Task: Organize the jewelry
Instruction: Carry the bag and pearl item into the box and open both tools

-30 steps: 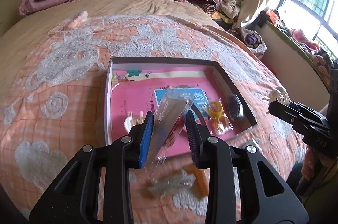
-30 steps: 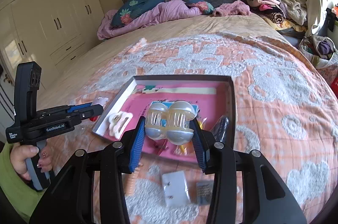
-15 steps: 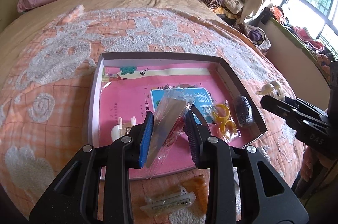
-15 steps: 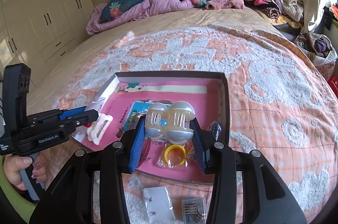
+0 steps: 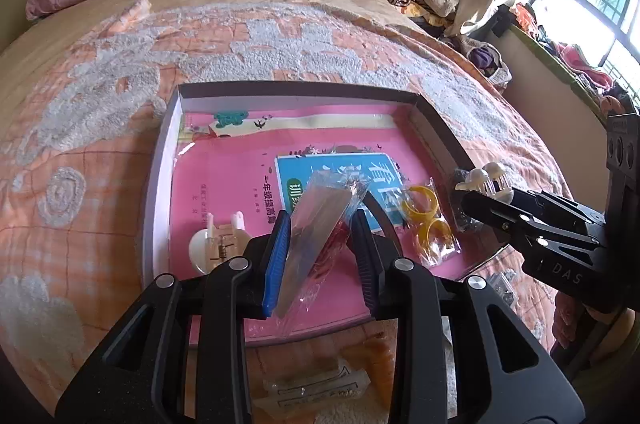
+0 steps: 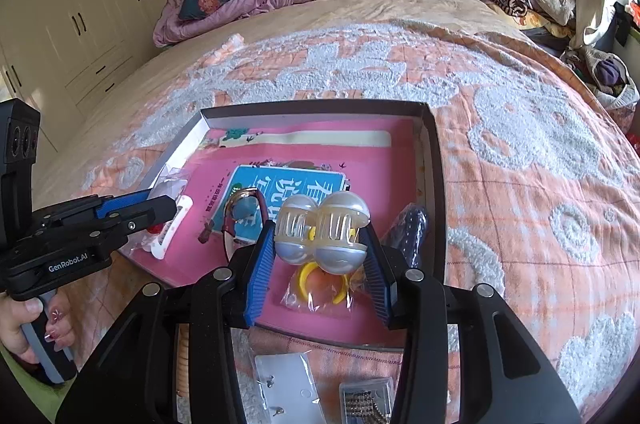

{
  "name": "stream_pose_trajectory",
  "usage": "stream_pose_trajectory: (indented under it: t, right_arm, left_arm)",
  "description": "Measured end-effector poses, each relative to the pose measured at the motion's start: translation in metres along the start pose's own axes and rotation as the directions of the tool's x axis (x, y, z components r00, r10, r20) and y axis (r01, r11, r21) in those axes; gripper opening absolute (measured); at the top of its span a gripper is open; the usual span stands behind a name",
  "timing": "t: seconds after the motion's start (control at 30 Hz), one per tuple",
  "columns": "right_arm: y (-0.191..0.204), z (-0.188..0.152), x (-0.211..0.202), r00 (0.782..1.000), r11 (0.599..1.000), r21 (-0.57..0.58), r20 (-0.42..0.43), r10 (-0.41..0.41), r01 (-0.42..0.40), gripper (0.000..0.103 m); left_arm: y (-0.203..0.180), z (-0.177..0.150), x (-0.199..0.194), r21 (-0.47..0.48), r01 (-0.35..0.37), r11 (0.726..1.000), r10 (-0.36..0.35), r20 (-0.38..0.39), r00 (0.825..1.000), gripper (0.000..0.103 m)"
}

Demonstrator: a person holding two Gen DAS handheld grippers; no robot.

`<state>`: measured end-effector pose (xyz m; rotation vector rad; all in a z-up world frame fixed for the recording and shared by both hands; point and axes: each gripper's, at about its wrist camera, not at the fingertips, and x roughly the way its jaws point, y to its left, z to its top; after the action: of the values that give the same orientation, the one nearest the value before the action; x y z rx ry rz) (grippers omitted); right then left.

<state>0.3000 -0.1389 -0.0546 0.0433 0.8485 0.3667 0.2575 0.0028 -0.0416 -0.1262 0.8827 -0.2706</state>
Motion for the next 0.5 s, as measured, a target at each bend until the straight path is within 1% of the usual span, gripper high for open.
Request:
stream_pose_trajectory:
  t: [0.13, 0.33, 0.37, 0.4, 0.5]
  right_arm:
    - [-0.0019, -0.0024, 0.0022, 1.0, 1.0, 0.011, -0.006, 0.0, 0.0, 0.041]
    - [-0.0044, -0.0057, 0.0029, 1.0, 1.0, 0.031, -0.018, 0.007, -0.006, 0.041]
    - [-0.0049, -0.0064, 0.0025, 1.0, 0.999, 0.036, -0.019, 0.013, -0.012, 0.044]
    - [-0.0053, -0.007, 0.0013, 1.0, 0.999, 0.039, -0.013, 0.014, -0.013, 0.05]
    - [-0.0041, -0.007, -0.0055, 1.0, 0.999, 0.039, 0.004, 0.019, -0.019, 0.057]
  left_arm:
    - [-0.0007, -0.0011, 0.0022, 0.002, 0.009, 1.0, -0.009, -0.003, 1.0, 0.025]
    - [-0.0009, -0.0021, 0.0033, 0.002, 0.003, 1.0, -0.003, -0.006, 1.0, 0.025]
    - [-0.0006, -0.0021, 0.0035, 0.001, 0.001, 1.0, -0.001, -0.006, 1.0, 0.025]
    - [-0.0004, -0.0024, 0.0037, 0.001, -0.001, 1.0, 0.001, -0.006, 1.0, 0.025]
    - [0.0001, -0.0033, 0.0027, 0.002, -0.004, 1.0, 0.004, -0.006, 1.0, 0.025]
